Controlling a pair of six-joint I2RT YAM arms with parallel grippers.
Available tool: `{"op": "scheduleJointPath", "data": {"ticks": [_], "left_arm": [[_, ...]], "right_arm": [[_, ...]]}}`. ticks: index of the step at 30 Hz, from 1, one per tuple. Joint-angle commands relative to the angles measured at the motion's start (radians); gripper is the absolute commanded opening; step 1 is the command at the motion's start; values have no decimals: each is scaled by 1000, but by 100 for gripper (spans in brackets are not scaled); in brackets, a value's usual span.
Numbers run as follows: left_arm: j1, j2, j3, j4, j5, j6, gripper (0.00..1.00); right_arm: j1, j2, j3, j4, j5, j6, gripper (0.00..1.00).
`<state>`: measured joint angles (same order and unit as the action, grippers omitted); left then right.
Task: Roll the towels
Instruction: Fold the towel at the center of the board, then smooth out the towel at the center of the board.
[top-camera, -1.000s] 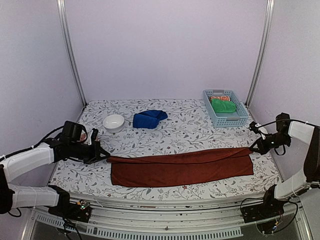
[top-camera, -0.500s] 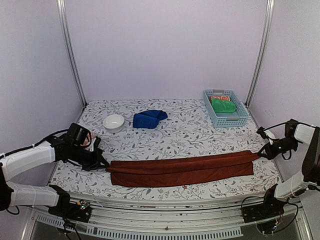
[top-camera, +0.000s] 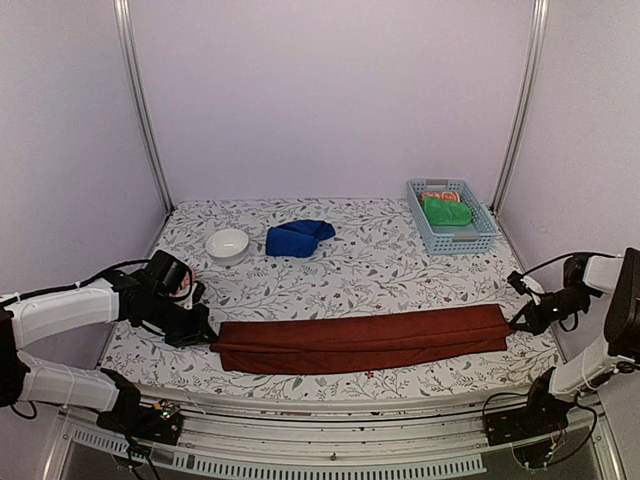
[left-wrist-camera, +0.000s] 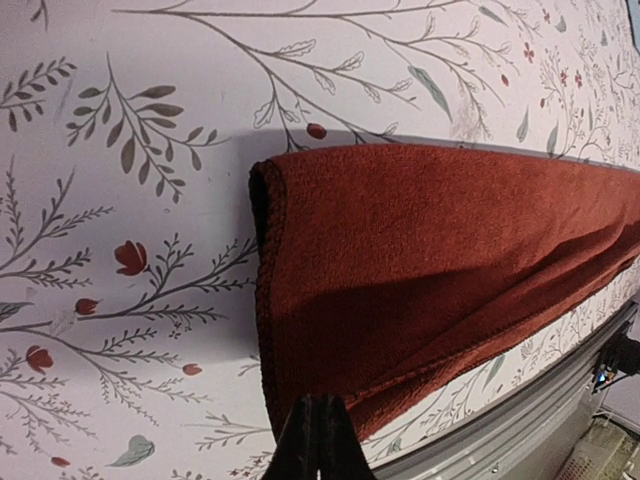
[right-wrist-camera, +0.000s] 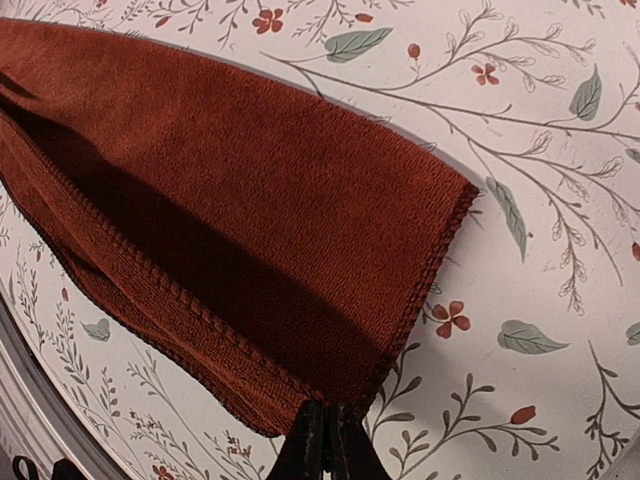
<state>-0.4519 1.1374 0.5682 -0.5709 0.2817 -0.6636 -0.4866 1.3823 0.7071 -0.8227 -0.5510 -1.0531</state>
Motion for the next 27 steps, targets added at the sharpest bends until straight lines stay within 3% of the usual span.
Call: {"op": "scheduleJointPath", "data": {"ticks": [1,8,13,17,20,22,27], "left_arm": [[-19,-5,24,-35,-52,-11,3],[-52,-22,31,-68,-30,-17,14],[-59,-115,56,-161,-82,-38,35],[-57,-180,118,-182,-176,-24,38],[-50,-143,142,-146,-198,-3,39],[-43,-51,152,-122,-206,4,39],[-32,147,209,-50,-249,68,40]], "right_arm": [[-7,12,-31,5,-2,-73,5],[-8,0,-94,7,57,-161,8],[-10,-110,-148,-55,93,-264,26],[-10,-185,-106,-144,48,-321,31],[-10,-169,-14,-203,-50,-332,36],[-9,-134,41,-177,-104,-297,37],[13,-7,171,-48,-121,-29,31]]}}
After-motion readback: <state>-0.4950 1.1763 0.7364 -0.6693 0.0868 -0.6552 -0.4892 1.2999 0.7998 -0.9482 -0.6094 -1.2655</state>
